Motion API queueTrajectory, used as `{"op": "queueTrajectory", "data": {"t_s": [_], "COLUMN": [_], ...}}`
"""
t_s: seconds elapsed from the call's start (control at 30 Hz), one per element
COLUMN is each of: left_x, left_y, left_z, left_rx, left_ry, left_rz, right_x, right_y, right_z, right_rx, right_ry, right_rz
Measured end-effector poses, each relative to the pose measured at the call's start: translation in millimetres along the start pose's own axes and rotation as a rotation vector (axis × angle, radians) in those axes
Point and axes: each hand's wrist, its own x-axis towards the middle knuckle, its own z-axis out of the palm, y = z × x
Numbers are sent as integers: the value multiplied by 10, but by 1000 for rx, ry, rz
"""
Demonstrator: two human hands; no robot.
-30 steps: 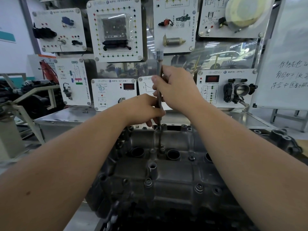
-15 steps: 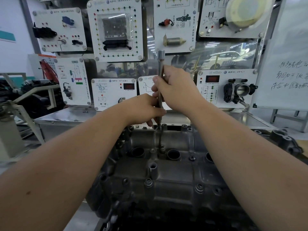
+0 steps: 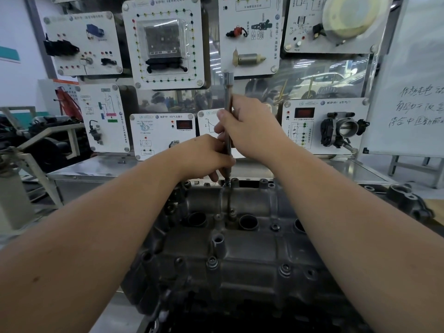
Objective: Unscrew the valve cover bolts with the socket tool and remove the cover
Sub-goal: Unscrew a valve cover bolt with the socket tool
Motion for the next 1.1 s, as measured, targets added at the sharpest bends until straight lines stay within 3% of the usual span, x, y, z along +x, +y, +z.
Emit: {"op": "queueTrajectory", "data": {"t_s": [0.33, 0.53, 1.1], "left_x": [9, -17, -18], "left_y": [-26, -4, -13], "left_z": [1, -2, 7], "left_rx": [74, 26, 38], "left_ry": [-1, -9, -7], "left_rz": [25, 36, 32], "right_x": [-1, -9, 19], "right_y": [23, -19, 42], "right_z": [0, -7, 23], "right_rx": [-49, 26, -31], "right_ry": [91, -5, 63], "right_rz": [3, -22, 32]}}
